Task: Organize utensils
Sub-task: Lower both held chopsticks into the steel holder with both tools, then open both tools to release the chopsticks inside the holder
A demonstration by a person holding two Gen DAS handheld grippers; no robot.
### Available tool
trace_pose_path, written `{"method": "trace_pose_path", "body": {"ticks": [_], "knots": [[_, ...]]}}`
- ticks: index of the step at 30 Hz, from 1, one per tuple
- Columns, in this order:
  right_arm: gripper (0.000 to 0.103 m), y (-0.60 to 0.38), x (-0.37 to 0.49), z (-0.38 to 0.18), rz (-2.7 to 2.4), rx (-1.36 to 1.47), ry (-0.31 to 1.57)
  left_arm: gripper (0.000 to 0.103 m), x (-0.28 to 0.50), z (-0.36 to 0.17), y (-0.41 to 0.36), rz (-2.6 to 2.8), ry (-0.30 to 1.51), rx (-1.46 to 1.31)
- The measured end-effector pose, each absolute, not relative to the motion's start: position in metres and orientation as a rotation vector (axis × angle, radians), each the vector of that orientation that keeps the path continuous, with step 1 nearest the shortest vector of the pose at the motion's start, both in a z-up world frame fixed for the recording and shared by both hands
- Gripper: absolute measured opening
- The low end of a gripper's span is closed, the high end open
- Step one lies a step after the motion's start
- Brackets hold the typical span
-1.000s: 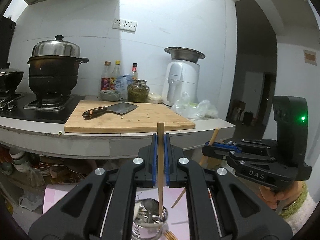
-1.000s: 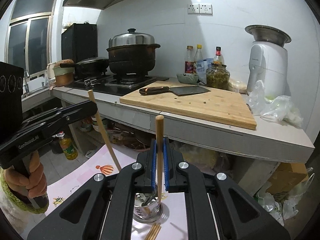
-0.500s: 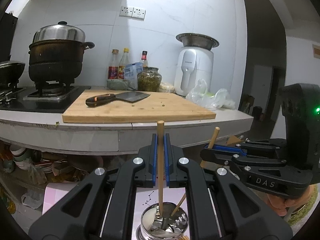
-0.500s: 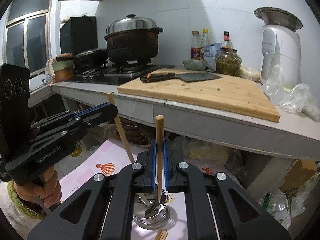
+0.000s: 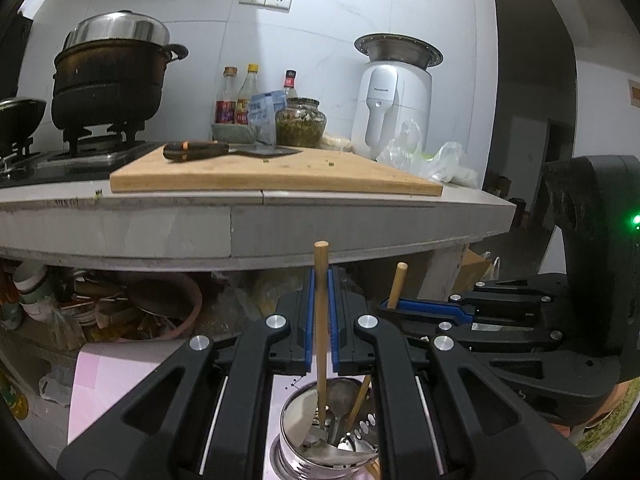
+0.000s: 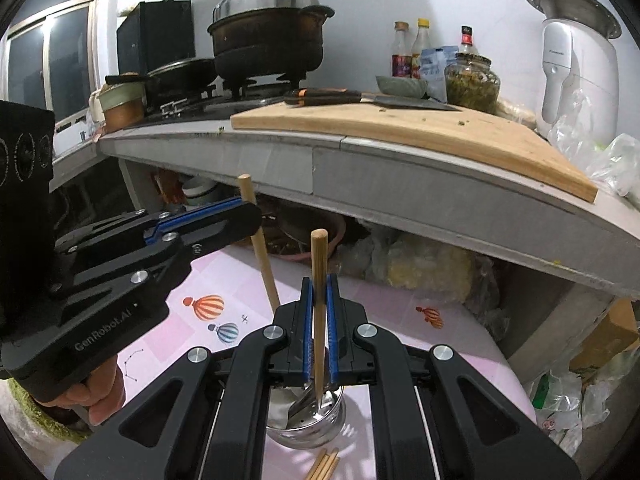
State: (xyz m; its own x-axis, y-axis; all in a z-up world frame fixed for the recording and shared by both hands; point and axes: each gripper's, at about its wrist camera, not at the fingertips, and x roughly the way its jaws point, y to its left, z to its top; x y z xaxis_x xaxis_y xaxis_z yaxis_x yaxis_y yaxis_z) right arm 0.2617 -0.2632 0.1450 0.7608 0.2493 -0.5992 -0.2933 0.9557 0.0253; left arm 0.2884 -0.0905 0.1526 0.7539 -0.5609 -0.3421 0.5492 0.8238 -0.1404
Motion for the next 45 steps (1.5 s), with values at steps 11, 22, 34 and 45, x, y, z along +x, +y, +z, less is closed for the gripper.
{"method": "trace_pose_path", "body": {"ticks": [11, 22, 34, 45], "knots": [[0.007, -0.254, 0.257, 0.122, 0.312, -0.082, 0.687, 0.005, 0.283, 0.122, -0.087, -0.629, 0.419, -0.038], [0.007, -0.251, 0.259, 0.106, 0.314, -0.076, 0.716, 0.006, 0.277, 0.107, -0.089, -0.634, 0.444, -0.018], [0.007, -0.256, 0.260, 0.106, 0.318, -0.049, 0.731, 0.006, 0.279, 0.106, -0.088, -0.638, 0.463, -0.034], [0.008, -0.265, 0.264, 0.108, 0.319, -0.010, 0.742, 0.018, 0.288, 0.106, -0.084, -0.640, 0.496, -0.060]]}}
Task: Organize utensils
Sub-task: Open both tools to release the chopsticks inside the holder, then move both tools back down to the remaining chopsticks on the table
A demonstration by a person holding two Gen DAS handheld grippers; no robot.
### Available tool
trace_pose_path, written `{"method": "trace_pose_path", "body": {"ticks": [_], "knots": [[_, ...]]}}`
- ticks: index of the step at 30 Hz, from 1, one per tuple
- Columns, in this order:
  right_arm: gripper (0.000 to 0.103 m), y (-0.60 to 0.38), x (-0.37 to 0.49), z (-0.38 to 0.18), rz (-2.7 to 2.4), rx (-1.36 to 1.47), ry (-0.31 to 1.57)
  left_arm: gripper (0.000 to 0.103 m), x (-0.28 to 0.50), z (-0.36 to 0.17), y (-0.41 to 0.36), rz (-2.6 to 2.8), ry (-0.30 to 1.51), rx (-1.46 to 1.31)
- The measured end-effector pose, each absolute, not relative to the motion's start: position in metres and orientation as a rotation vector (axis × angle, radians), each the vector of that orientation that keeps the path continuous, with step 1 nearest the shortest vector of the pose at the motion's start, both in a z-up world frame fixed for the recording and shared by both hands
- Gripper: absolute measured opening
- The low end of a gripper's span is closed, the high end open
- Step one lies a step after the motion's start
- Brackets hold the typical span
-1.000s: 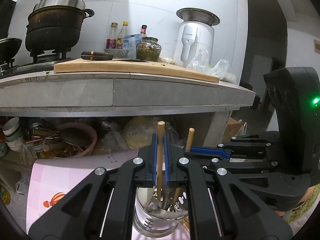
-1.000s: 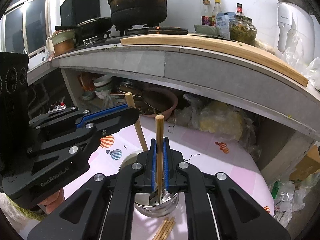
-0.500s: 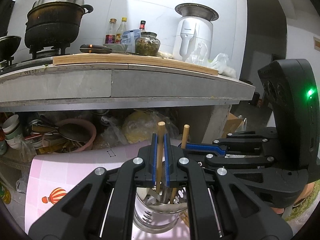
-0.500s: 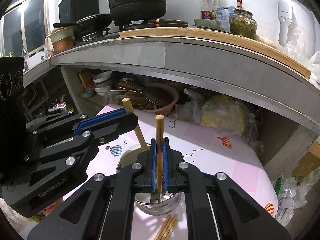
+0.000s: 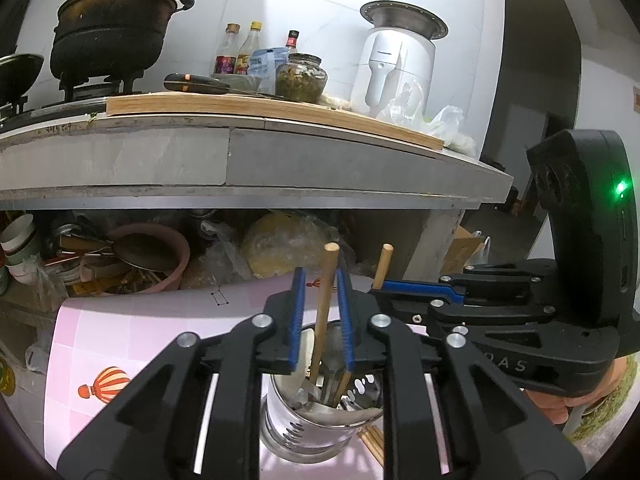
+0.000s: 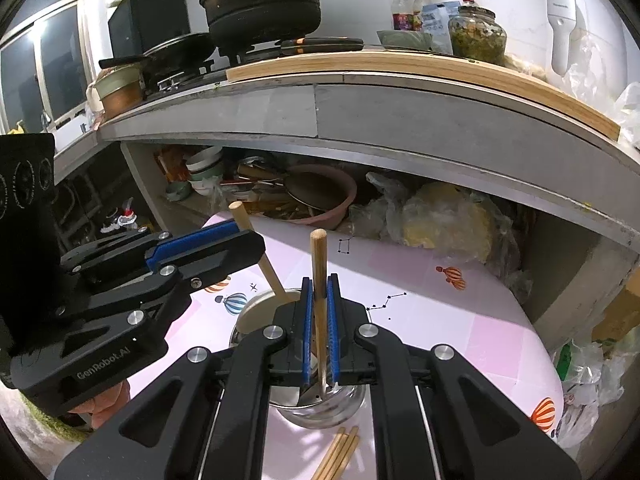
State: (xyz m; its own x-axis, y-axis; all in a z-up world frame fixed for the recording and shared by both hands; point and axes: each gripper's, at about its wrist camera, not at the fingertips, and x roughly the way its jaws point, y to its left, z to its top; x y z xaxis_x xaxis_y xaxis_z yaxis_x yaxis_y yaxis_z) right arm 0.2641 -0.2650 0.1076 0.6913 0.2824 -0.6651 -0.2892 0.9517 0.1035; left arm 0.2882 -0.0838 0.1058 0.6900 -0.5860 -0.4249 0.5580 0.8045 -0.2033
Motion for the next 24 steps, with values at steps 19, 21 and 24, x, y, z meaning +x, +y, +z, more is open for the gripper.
{"method": "trace_pose_path", "body": {"ticks": [19, 21, 24], "knots": [[0.032, -0.294, 0.225, 0.137, 0.290, 0.035, 0.646, 0.054, 0.259, 0.127, -0.059, -0.574, 0.447, -0.056], [0.034, -0.303, 0.208, 0.141, 0.274, 0.040, 0.626, 0.057, 0.247, 0.128, -0.052, -0.564, 0.448, -0.048], [0.036, -0.324, 0.178, 0.139, 0.247, 0.060, 0.619, 0.064, 0.228, 0.123, -0.039, -0.545, 0.462, -0.044]]}}
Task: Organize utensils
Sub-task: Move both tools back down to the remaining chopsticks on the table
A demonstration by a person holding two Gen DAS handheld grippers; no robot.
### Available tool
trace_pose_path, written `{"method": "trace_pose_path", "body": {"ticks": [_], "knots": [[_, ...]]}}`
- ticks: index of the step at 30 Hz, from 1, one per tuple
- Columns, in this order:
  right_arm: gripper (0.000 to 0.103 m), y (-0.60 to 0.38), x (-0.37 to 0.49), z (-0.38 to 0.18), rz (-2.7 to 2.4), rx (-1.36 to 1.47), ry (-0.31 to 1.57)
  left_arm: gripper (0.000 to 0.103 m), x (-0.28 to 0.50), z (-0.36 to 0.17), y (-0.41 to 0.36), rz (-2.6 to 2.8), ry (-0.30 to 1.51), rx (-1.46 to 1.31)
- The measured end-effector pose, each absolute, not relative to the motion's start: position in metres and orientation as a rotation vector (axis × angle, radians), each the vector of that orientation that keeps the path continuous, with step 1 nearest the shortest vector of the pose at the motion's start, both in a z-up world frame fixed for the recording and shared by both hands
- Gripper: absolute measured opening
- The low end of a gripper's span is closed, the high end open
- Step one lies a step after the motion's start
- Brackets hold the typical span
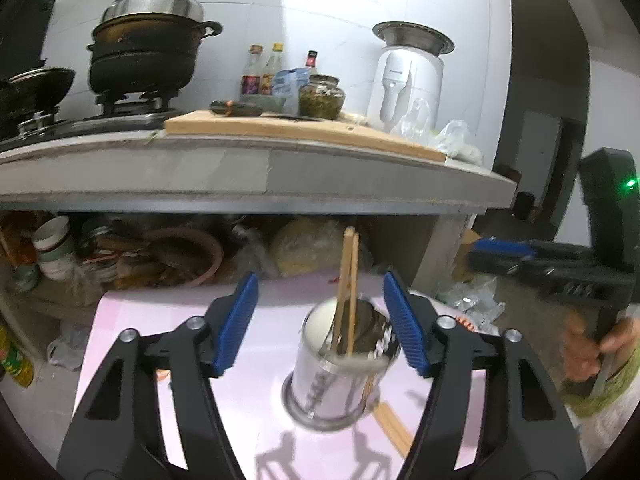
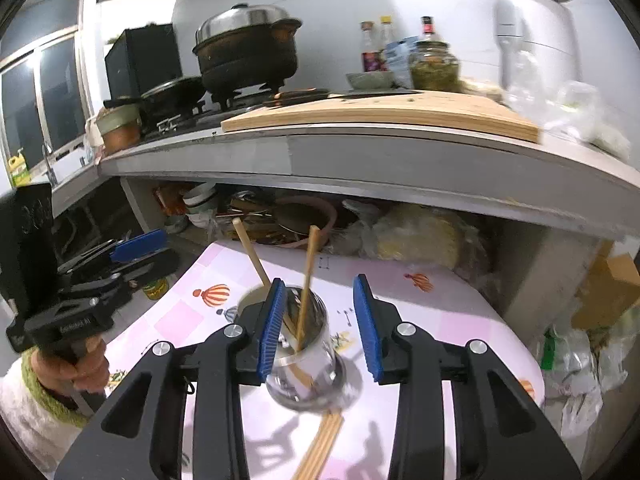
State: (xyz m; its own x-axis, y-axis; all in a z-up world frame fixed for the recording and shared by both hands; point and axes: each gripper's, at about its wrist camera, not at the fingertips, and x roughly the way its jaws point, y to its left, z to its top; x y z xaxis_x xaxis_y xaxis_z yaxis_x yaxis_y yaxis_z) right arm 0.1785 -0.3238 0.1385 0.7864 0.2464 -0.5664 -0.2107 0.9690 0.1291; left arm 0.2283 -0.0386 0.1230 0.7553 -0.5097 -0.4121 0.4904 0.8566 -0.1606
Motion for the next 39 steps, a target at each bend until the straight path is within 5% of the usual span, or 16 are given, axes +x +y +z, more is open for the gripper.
{"method": "trace_pose_path", "body": {"ticks": [11, 17, 39], "knots": [[0.035, -0.349, 0.130, 0.001, 0.202, 0.221, 0.958, 0.075, 0.166, 0.026, -0.023, -0.529, 0.742, -0.044], [0.023, -0.331, 0.144, -0.069, 0.187, 0.225, 1.119, 0.075, 0.155, -0.036, -0.050, -0.527, 0.889, 0.001], [0.016, -0.309, 0.175, -0.090, 0.153, 0.115, 1.152, 0.075, 0.142, -0.080, -0.089, -0.571, 0.971, 0.058]]}}
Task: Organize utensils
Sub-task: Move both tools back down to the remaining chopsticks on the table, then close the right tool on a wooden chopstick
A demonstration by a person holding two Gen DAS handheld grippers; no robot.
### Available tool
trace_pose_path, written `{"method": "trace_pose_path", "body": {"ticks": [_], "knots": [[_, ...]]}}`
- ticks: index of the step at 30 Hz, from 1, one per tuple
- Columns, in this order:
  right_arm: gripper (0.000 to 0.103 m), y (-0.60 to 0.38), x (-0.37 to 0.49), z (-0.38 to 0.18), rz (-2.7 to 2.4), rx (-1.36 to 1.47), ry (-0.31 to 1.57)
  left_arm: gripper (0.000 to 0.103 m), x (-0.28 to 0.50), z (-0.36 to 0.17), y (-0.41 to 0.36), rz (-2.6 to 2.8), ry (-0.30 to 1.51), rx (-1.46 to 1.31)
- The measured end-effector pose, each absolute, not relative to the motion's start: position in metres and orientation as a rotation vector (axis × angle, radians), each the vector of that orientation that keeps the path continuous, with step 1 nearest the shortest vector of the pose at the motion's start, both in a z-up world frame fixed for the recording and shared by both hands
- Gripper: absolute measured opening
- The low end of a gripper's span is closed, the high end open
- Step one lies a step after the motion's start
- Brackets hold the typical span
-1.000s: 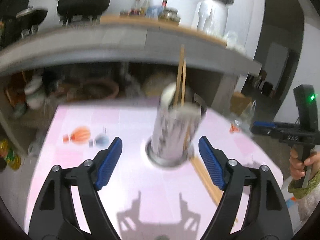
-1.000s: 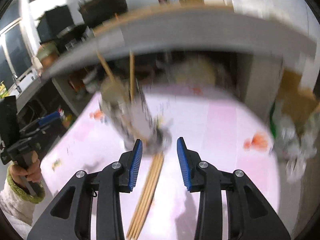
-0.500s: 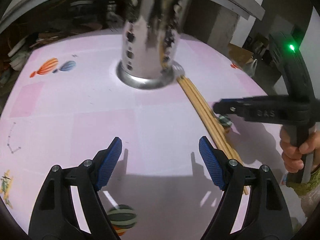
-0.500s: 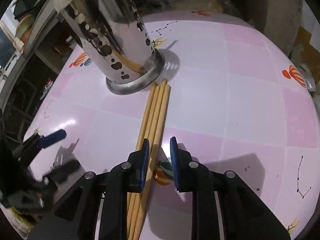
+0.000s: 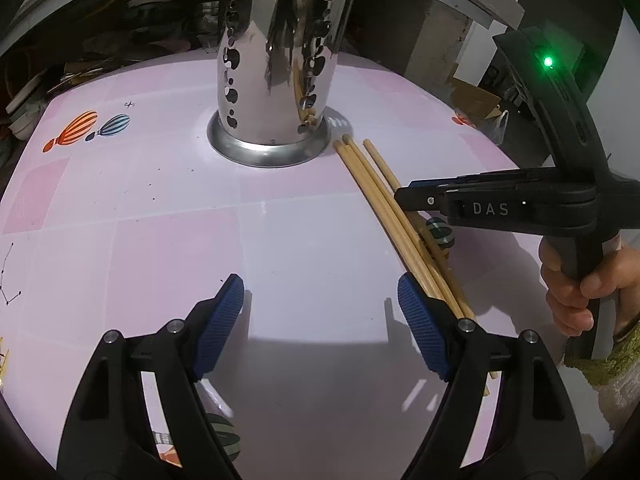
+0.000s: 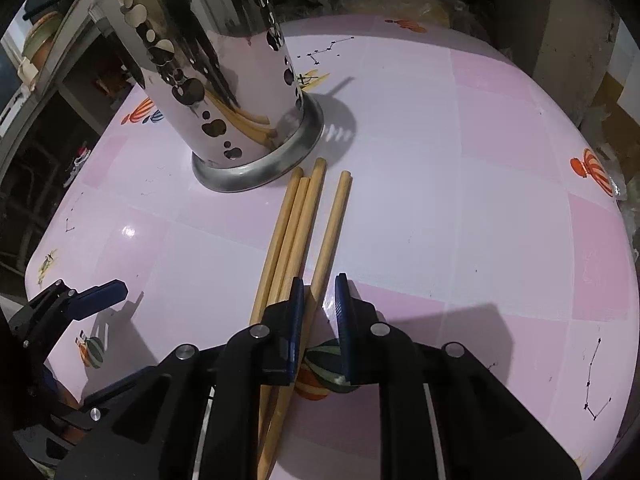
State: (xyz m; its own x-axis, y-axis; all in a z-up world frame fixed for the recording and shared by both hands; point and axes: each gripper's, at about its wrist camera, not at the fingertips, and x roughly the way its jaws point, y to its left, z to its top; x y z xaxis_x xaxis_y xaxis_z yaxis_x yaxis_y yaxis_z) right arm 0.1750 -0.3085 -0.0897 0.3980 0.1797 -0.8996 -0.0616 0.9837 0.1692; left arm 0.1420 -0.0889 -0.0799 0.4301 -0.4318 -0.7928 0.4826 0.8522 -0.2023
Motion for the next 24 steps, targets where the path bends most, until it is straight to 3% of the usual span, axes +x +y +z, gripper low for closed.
{"method": "trace_pose_path", "body": {"ticks": [4, 14, 19, 24], "knots": [[0.011, -0.306, 0.173, -0.090, 0.141, 0.080, 1.140, 0.075, 0.145, -0.080, -0.090, -0.568, 0.971, 0.060], [0.009, -0.332, 0.146, -0.090, 0.107, 0.108, 1.130, 0.075, 0.154, -0.079, -0.102, -0.583, 0.966, 0.077], [0.008, -0.348, 0.130, -0.090, 0.102, 0.164, 1.114, 0.052, 0.165, -0.078, -0.119, -0.652, 0.976, 0.064], [0.008, -0.350, 0.122, -0.090, 0.105, 0.200, 1.094, 0.036, 0.181, -0.085, -0.139, -0.657, 1.023, 0.069]]}}
